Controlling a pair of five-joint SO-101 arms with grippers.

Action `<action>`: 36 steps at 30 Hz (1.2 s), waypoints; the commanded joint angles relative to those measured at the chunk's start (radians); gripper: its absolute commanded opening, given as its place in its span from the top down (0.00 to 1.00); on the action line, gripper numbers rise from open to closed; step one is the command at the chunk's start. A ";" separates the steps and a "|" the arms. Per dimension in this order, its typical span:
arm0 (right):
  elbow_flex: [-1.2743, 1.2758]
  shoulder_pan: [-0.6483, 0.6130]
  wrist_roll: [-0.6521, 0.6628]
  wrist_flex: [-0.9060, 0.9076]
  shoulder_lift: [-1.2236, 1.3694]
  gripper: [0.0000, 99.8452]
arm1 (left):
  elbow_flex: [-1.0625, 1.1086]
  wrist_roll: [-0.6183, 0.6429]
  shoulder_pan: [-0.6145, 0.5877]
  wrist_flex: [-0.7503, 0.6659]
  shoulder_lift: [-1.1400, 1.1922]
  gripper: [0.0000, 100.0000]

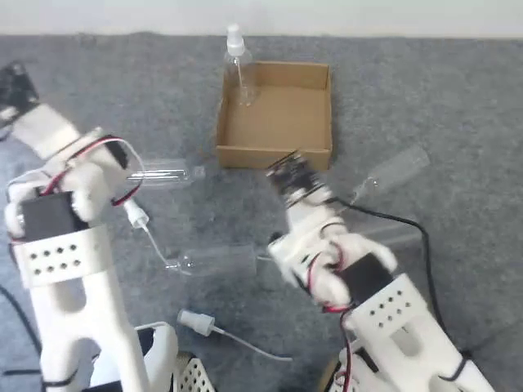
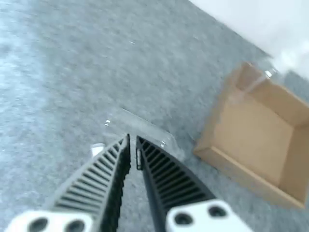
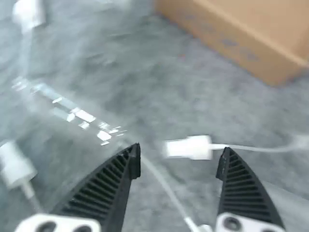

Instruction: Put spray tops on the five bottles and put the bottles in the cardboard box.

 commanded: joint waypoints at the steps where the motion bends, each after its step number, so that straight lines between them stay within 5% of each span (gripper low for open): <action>1: -0.035 -0.147 0.006 0.005 0.007 0.76 | -0.005 0.015 -0.072 -0.021 -0.032 0.99; 15: -0.014 -0.487 0.006 -0.231 0.277 0.76 | -0.012 0.094 -0.322 -0.049 -0.031 0.99; 26: -0.114 -0.634 -0.014 -0.285 0.530 0.76 | -0.012 0.094 -0.333 -0.049 -0.031 0.99; 36: -0.117 -0.639 -0.043 -0.386 0.631 0.76 | -0.010 0.094 -0.334 -0.049 -0.031 0.99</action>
